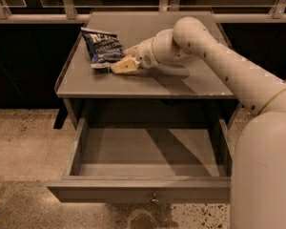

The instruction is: Place blue chip bag into top drawer

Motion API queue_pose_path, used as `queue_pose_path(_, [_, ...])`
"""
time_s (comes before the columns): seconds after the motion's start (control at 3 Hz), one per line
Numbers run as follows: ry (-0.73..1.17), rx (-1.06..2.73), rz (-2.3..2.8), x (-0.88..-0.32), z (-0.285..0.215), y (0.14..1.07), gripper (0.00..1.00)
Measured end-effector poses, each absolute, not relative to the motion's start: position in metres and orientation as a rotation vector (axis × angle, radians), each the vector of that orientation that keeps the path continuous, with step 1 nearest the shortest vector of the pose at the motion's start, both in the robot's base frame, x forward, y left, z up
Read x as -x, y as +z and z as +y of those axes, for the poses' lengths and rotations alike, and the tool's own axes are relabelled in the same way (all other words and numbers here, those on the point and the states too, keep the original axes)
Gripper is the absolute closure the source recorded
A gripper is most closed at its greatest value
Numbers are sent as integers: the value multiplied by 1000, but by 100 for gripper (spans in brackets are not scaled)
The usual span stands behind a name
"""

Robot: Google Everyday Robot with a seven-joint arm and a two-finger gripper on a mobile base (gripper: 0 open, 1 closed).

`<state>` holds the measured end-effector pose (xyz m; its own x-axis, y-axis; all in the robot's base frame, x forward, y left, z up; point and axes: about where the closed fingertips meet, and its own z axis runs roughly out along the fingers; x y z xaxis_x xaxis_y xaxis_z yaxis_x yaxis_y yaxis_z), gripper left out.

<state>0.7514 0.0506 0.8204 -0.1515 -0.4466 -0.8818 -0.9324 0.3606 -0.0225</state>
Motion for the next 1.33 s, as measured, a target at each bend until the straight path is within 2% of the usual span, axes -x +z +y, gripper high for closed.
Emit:
queue_pose_path(0.67, [706, 1222, 1757, -751, 51, 825, 100])
queue_pose_path(1.0, [667, 1140, 1814, -724, 16, 857, 100])
queue_pose_path(1.33, [640, 1111, 1924, -652, -11, 880, 100])
